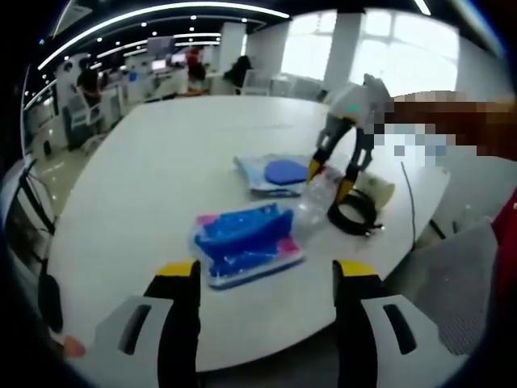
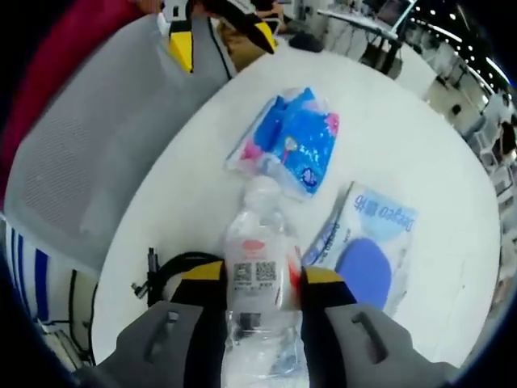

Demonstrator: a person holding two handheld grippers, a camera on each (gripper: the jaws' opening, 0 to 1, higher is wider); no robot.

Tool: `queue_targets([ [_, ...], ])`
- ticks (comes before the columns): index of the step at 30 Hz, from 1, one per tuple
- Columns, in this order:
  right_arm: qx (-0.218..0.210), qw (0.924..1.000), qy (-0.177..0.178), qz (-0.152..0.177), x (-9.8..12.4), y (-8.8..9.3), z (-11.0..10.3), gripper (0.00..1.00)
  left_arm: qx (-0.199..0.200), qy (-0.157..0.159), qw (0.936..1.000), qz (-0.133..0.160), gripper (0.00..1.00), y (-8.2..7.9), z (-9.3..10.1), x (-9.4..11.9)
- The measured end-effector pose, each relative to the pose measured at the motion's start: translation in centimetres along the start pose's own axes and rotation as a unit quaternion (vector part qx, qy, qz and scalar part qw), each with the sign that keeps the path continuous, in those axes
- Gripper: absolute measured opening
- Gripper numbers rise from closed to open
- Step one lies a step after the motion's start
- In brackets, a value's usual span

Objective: Arrange the tabletop items into an orderly group along one side of the table until the central work area is clear of visible clutter.

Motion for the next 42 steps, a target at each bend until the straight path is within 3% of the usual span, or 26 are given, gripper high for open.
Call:
queue_targets([
  [15, -0.046, 0.9981, 0.021, 0.035, 1.2, 0.4, -0.3, 0.31, -0.005, 0.006, 1.0, -0.002, 0.62, 0.0, 0.1, -0.1],
  [22, -0.091, 0.9919, 0.037, 0.08, 2.4, 0.9, -0.3, 0.31, -0.007, 0.008, 0.9999, -0.002, 0.62, 0.0, 0.2, -0.1],
  [29, -0.15, 0.9735, 0.062, 0.161, 3.6, 1.1, 0.0, 0.31, -0.007, 0.008, 0.9999, 0.0, 0.62, -0.1, 0.2, -0.1],
  [37, -0.195, 0.9464, 0.091, 0.24, 5.2, 1.2, -0.1, 0.31, -0.009, 0.011, 0.9999, 0.009, 0.6, -0.4, 0.3, 0.0],
  [42, -0.217, 0.9283, 0.106, 0.283, 6.2, 1.3, -0.1, 0.31, -0.004, 0.02, 0.9991, 0.038, 0.59, -1.1, 0.3, 0.5],
])
Point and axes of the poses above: the point that each gripper's makers call its tool centre point, and the gripper's own axes: x roughly backward along the fingers, z roughly to its right, y roughly out of its underside, the point moved 8 cm from there along x, roughly backward along the fingers, and after that the axes turned 8 degrees about -z, right-handed, at the moved point
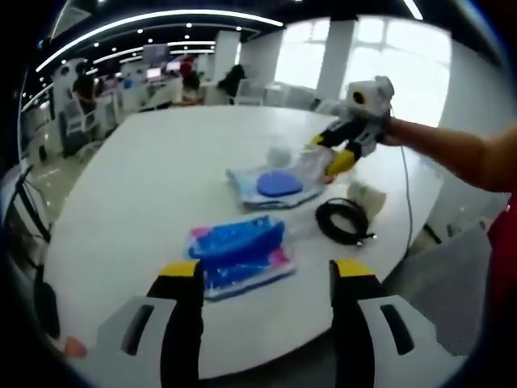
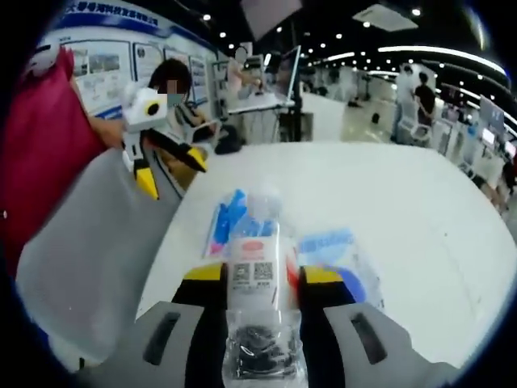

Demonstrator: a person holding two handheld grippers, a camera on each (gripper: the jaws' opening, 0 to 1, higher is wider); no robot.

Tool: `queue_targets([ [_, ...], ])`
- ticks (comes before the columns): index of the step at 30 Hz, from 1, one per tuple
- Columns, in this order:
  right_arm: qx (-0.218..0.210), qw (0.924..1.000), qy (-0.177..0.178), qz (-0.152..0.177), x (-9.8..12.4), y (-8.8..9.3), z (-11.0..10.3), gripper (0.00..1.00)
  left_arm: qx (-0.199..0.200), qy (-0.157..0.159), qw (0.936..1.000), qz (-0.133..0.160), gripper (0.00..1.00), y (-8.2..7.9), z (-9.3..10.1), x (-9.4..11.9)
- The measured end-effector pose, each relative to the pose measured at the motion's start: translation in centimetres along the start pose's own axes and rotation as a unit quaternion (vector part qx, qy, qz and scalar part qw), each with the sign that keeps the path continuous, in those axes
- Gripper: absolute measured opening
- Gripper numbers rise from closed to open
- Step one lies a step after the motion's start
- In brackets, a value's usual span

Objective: Arrange the tabletop items into an orderly group along one side of the table until the central work area is clear of visible clutter.

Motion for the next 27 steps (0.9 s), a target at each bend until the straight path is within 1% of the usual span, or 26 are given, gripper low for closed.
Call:
queue_targets([
  [3, -0.012, 0.9996, 0.004, 0.025, 0.4, -0.4, -0.1, 0.31, 0.005, 0.007, 0.9998, 0.017, 0.58, -0.5, 0.0, 0.2],
  [5, -0.021, 0.9985, 0.006, 0.051, 0.8, -1.0, -0.2, 0.31, 0.009, 0.016, 0.9992, 0.034, 0.58, -1.3, 0.2, 0.4],
  [7, -0.027, 0.9972, 0.006, 0.07, 1.1, -1.6, -0.3, 0.31, 0.016, 0.03, 0.9981, 0.052, 0.57, -2.1, 0.4, 0.5],
  [8, -0.03, 0.9961, 0.005, 0.082, 1.3, -2.0, -0.4, 0.31, 0.021, 0.04, 0.9963, 0.073, 0.57, -3.0, 0.5, 0.7],
  [9, -0.032, 0.9953, 0.002, 0.091, 1.4, -2.3, -0.6, 0.31, 0.023, 0.046, 0.995, 0.085, 0.57, -3.5, 0.6, 0.9],
  [10, -0.033, 0.9941, 0.002, 0.103, 1.5, -2.7, -0.8, 0.31, 0.022, 0.054, 0.9925, 0.107, 0.56, -4.5, 0.7, 1.1],
  [12, -0.036, 0.9915, -0.002, 0.125, 1.8, -3.5, -1.1, 0.32, 0.026, 0.063, 0.9889, 0.132, 0.56, -5.7, 0.6, 1.5],
  [13, -0.038, 0.9906, -0.003, 0.131, 1.8, -3.6, -1.2, 0.32, 0.027, 0.066, 0.9881, 0.137, 0.56, -6.0, 0.5, 1.5],
  [14, -0.04, 0.9877, -0.007, 0.151, 2.0, -4.3, -1.5, 0.32, 0.04, 0.08, 0.9844, 0.151, 0.56, -6.8, 0.4, 1.7],
  [17, -0.048, 0.981, -0.016, 0.187, 2.4, -5.5, -1.9, 0.32, 0.062, 0.107, 0.9762, 0.178, 0.57, -8.0, 0.2, 2.0],
  [19, -0.048, 0.976, -0.023, 0.211, 2.7, -6.4, -2.3, 0.32, 0.069, 0.127, 0.9701, 0.195, 0.57, -9.0, 0.2, 2.2],
  [20, -0.048, 0.9753, -0.026, 0.214, 2.7, -6.5, -2.4, 0.32, 0.069, 0.131, 0.9689, 0.198, 0.57, -9.2, 0.2, 2.3],
  [21, -0.049, 0.9709, -0.037, 0.231, 2.8, -7.3, -2.9, 0.32, 0.071, 0.146, 0.963, 0.215, 0.57, -9.9, 0.3, 2.6],
  [22, -0.048, 0.9687, -0.04, 0.24, 2.8, -7.7, -3.1, 0.32, 0.072, 0.154, 0.9599, 0.223, 0.57, -10.3, 0.3, 2.8],
  [23, -0.047, 0.9671, -0.044, 0.246, 2.8, -8.1, -3.3, 0.32, 0.076, 0.167, 0.9556, 0.23, 0.57, -10.8, 0.4, 3.0],
  [25, -0.043, 0.9638, -0.055, 0.257, 2.7, -9.0, -3.8, 0.32, 0.08, 0.194, 0.9446, 0.253, 0.57, -11.9, 0.5, 3.5],
  [27, -0.039, 0.9609, -0.065, 0.267, 2.5, -9.8, -4.3, 0.32, 0.081, 0.208, 0.937, 0.269, 0.56, -12.6, 0.5, 3.9],
])
Point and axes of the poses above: the point that each gripper's makers call its tool centre point, and the gripper's own axes: x roughly backward along the fingers, z roughly to its right, y roughly out of its underside, the point moved 8 cm from there along x, roughly backward along the fingers, and after that the axes turned 8 degrees about -z, right-handed, at the moved point
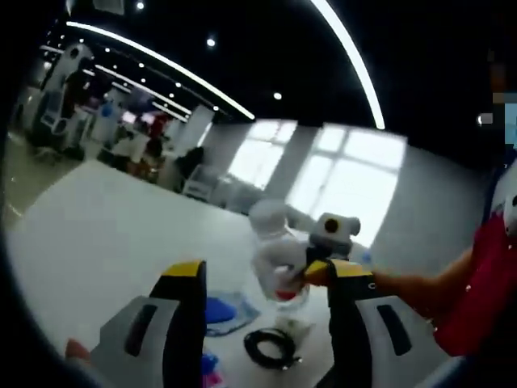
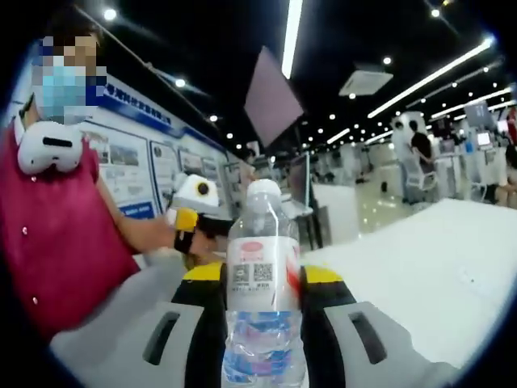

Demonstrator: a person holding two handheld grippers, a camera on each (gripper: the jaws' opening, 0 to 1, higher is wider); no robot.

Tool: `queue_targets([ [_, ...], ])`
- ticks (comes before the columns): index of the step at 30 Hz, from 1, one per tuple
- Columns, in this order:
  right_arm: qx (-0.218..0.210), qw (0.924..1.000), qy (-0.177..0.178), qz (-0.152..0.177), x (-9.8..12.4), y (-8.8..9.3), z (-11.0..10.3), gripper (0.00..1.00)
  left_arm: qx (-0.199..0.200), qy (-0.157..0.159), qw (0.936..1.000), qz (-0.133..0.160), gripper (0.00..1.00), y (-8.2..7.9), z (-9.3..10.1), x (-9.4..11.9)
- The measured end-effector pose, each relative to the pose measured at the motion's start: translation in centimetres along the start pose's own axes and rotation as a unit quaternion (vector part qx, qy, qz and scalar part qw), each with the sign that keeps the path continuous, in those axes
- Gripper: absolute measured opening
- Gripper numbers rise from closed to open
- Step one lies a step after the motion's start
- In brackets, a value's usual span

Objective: Arrange the tabletop items into an orderly group along one side of the table until the central work area is clear of visible clutter.

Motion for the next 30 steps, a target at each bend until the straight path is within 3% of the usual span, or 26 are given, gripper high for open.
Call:
queue_targets([
  [5, -0.002, 0.9994, -0.025, 0.023, -1.3, -0.8, -0.9, 0.32, 0.008, 0.034, 0.999, 0.028, 0.54, -1.4, 0.1, 0.0],
  [12, -0.002, 0.9979, -0.056, 0.033, -2.7, -1.2, -1.9, 0.32, -0.02, 0.081, 0.9961, 0.03, 0.41, -1.8, 0.8, 0.2],
  [18, -0.004, 0.9967, -0.075, 0.032, -3.4, -1.3, -2.9, 0.32, -0.041, 0.098, 0.9941, 0.021, 0.3, -1.5, 1.2, 0.7],
  [30, -0.02, 0.997, -0.073, 0.013, -4.1, 0.2, -4.1, 0.33, -0.056, 0.115, 0.9918, -0.001, 0.26, -0.9, 1.4, 1.0],
])
Point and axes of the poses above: the point that each gripper's makers call its tool centre point, and the gripper's own axes: x roughly backward along the fingers, z roughly to its right, y roughly out of its underside, the point moved 8 cm from there along x, roughly backward along the fingers, and after that the axes turned 8 degrees about -z, right-handed, at the moved point
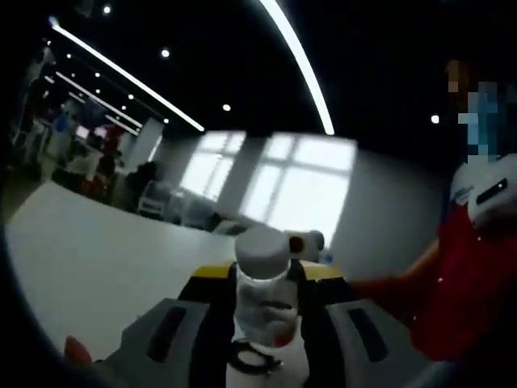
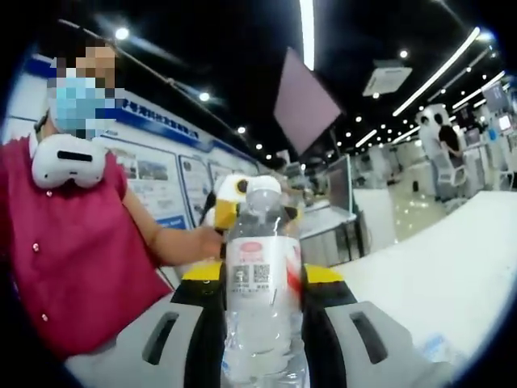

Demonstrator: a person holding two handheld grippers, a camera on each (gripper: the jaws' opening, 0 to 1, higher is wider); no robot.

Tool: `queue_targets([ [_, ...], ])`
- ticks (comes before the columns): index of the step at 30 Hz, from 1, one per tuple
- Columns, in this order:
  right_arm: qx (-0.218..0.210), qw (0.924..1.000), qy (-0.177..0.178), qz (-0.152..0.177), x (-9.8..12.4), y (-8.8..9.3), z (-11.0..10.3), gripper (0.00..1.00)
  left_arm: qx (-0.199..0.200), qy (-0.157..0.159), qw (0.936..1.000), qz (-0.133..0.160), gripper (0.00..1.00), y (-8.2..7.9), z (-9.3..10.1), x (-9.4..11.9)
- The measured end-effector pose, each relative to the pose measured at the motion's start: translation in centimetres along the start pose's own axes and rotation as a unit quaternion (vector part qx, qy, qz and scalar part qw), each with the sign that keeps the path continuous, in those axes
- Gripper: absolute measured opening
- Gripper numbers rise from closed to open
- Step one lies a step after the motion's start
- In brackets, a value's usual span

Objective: Arrange the tabletop items into an orderly group along one side of the table until the central work area is clear of visible clutter.

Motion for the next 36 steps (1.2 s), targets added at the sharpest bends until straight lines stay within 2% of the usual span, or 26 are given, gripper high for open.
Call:
queue_targets([
  [11, -0.001, 0.9973, 0.036, -0.064, -2.0, 1.0, 0.8, 0.33, 0.009, 0.019, 0.9994, -0.026, 0.21, -0.3, -2.0, 0.1],
  [14, 0.002, 0.9949, 0.049, -0.088, -2.7, 1.2, 1.5, 0.33, 0.006, 0.015, 0.9992, -0.037, 0.21, -0.3, -2.7, 0.1],
  [22, 0.015, 0.9915, 0.065, -0.112, -5.2, 1.1, 3.6, 0.34, -0.011, -0.004, 0.999, -0.043, 0.2, -1.0, -5.1, 1.3],
  [29, 0.025, 0.9903, 0.054, -0.126, -8.7, 1.0, 5.2, 0.33, -0.046, -0.021, 0.9973, -0.053, 0.2, -1.6, -6.7, 4.0],
  [36, 0.028, 0.9932, 0.025, -0.11, -13.7, 0.1, 6.2, 0.33, -0.057, -0.047, 0.9961, -0.049, 0.2, -3.1, -8.0, 8.1],
])
Point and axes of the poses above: the point that each gripper's makers call its tool centre point, and the gripper's own axes: x roughly backward along the fingers, z roughly to its right, y roughly out of its underside, the point moved 8 cm from there along x, roughly backward along the fingers, and after that the axes turned 8 degrees about -z, right-handed, at the moved point
